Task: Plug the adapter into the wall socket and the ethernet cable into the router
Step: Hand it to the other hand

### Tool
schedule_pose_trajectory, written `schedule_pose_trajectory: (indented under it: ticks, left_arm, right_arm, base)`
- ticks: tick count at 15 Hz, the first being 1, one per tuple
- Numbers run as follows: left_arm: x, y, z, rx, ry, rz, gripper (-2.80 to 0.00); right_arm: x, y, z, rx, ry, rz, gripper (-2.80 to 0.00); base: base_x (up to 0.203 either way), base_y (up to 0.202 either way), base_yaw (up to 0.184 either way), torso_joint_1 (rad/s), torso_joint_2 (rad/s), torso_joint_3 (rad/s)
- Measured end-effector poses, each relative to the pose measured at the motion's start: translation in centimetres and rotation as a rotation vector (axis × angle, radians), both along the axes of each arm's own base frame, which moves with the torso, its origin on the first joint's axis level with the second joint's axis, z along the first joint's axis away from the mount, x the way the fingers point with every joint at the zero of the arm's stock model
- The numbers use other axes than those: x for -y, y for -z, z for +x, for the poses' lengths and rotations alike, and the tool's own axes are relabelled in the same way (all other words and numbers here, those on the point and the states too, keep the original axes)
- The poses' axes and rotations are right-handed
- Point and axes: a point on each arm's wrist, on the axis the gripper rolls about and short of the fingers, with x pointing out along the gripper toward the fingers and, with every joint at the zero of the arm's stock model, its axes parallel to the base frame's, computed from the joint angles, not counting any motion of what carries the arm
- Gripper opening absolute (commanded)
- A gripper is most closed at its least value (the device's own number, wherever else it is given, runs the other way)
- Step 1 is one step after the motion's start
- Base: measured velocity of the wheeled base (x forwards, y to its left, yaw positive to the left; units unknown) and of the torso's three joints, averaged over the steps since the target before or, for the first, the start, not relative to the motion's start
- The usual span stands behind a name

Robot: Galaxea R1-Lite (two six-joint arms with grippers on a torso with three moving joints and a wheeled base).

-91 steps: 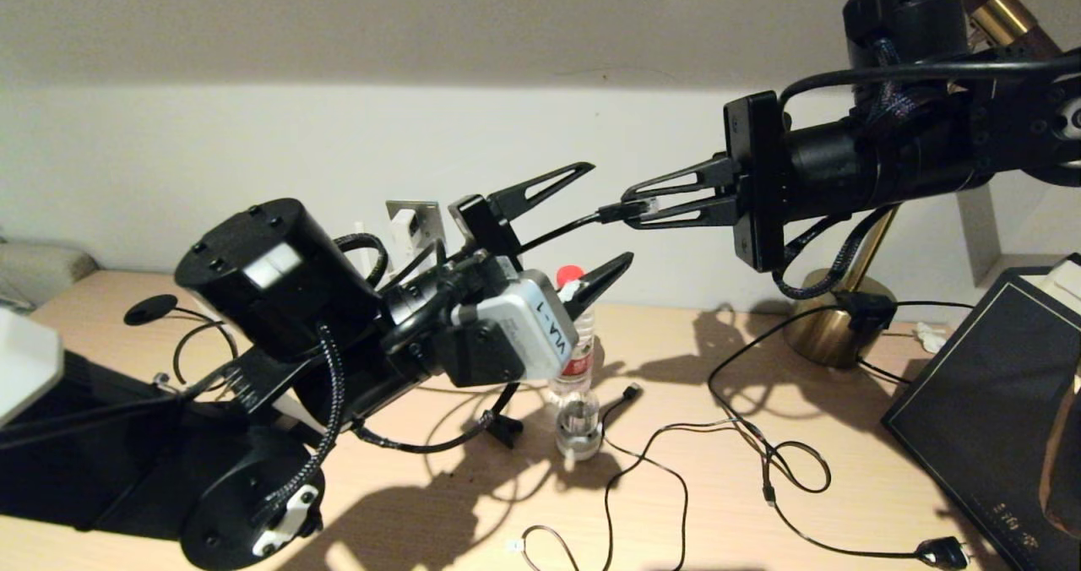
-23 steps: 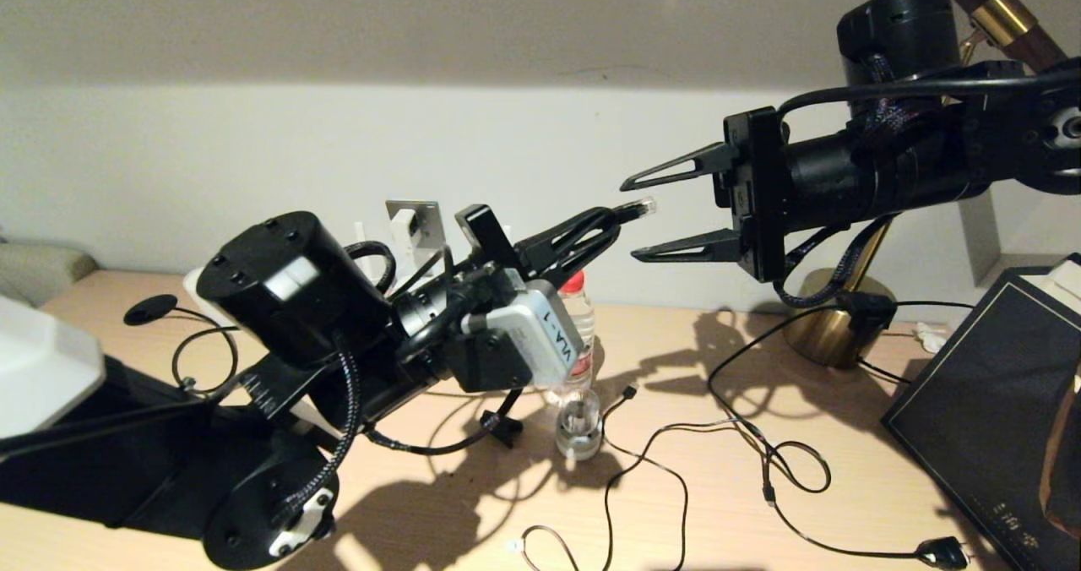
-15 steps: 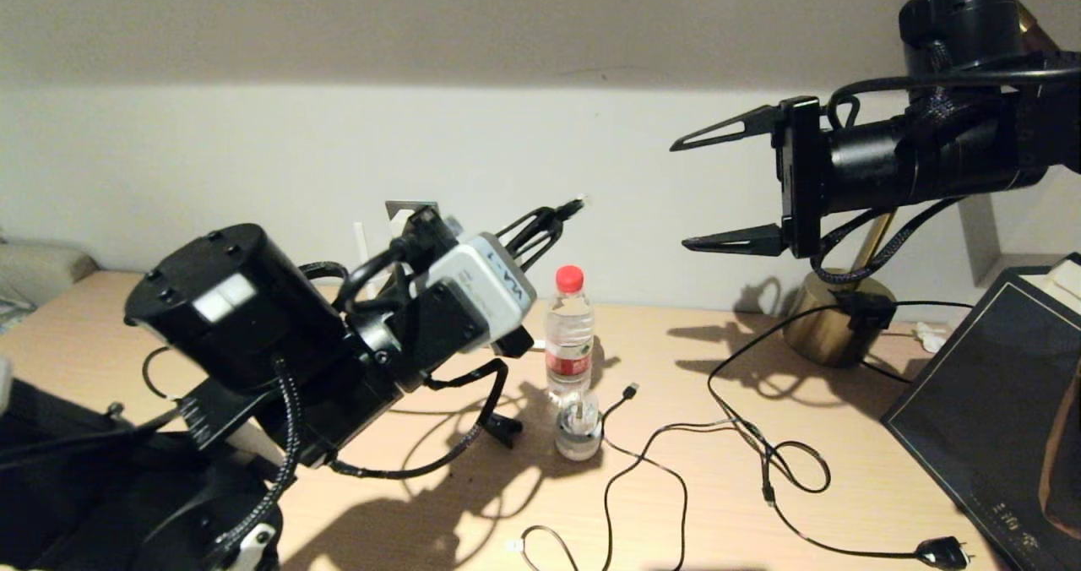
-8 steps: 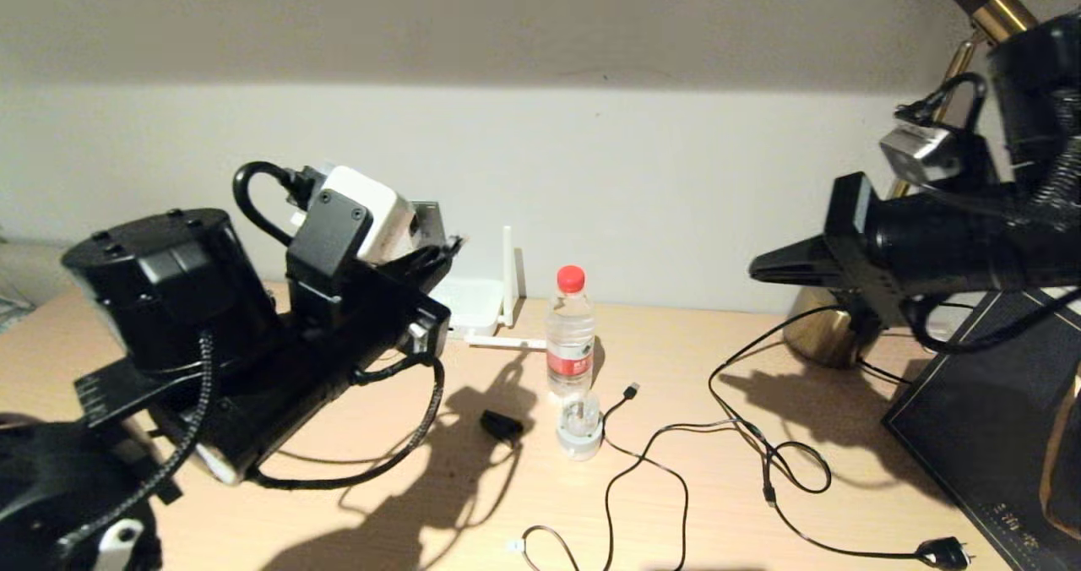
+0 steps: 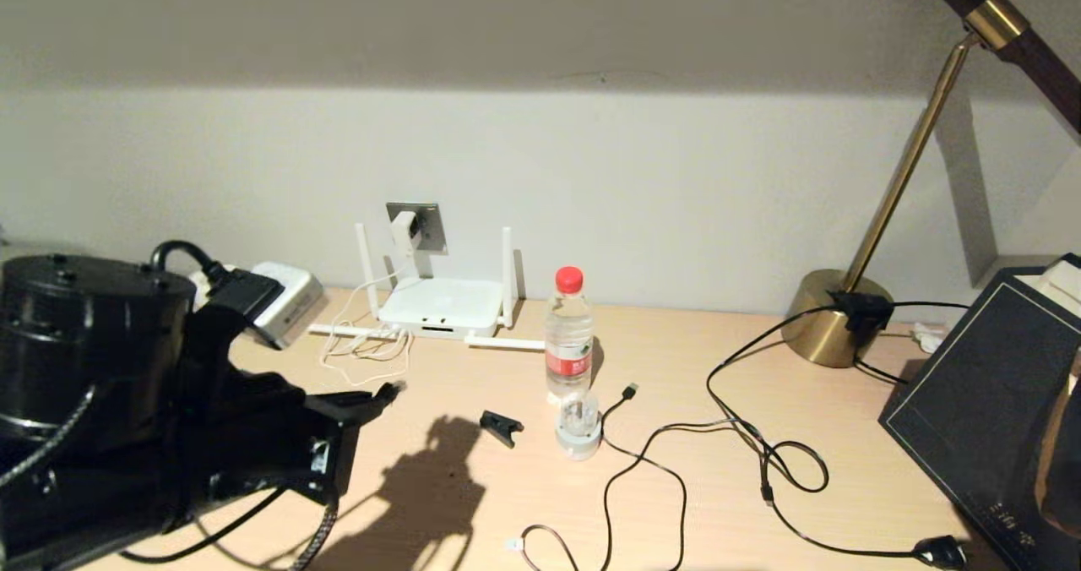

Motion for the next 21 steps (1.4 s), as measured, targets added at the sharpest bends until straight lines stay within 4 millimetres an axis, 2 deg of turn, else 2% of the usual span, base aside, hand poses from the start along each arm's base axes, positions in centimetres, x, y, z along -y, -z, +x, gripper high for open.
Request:
schedule_pose_trajectory:
  ticks: [2, 4, 6, 9, 11, 12, 15, 17, 21]
  left_arm:
    - [-0.3, 0.7, -0.4, -0.119, -0.070, -0.047, -2.80]
    - [-0.4, 1.3, -0.3, -0.177, -0.110, -0.054, -2.80]
    - [-0.2, 1.7, 0.2, -0.192, -0.120, -0.050, -2.80]
    - [0.4, 2.1, 1.3, -0.196, -0.142, -0.075, -2.80]
    - [0.5, 2.3, 2.1, -0.193, -0.169, -0.099, -2.80]
    - [0.5, 2.6, 2.5, -0.200, -0.179, -0.091, -2.80]
    - [0.6, 2.9, 3.8, -0.179, -0.190, -0.089, -2.80]
    - [0.4, 2.9, 5.2, -0.154, -0.211, -0.084, -2.80]
    - [0.1, 3.7, 6.0, -0.163, -0.225, -0.077, -2.80]
  right_arm:
    - [1.3, 2.2, -2.7, 0.056, 0.122, -0.083, -2.80]
    - [1.8, 4.1, -4.8, 0.149, 0.140, -0.102, -2.80]
    - [1.7, 6.2, -5.1, 0.236, 0.086, -0.084, -2.80]
    - [1.1, 11.1, -4.4, 0.247, -0.129, -0.134, -2.80]
    - [0.7, 12.2, -4.3, 0.260, -0.274, -0.127, -2.80]
    - [0.7, 12.2, -4.3, 0.280, -0.289, -0.134, -2.80]
    - [1.0, 12.9, -4.3, 0.214, -0.177, -0.286, -2.80]
    - [1.0, 13.3, -4.4, 0.177, -0.214, -0.297, -2.80]
    - [1.1, 13.3, -4.8, 0.138, -0.034, -0.323, -2.80]
  base:
    - [0.000, 0.000, 0.000, 0.000, 0.00, 0.000]
    - [0.000, 0.000, 0.000, 0.000, 0.00, 0.000]
    - [0.000, 0.000, 0.000, 0.000, 0.00, 0.000]
    - [0.000, 0.000, 0.000, 0.000, 0.00, 0.000]
    - [0.000, 0.000, 0.000, 0.000, 0.00, 0.000]
    - [0.000, 0.000, 0.000, 0.000, 0.00, 0.000]
    - [0.000, 0.000, 0.000, 0.000, 0.00, 0.000]
    - [0.000, 0.000, 0.000, 0.000, 0.00, 0.000]
    - [0.000, 0.000, 0.000, 0.000, 0.00, 0.000]
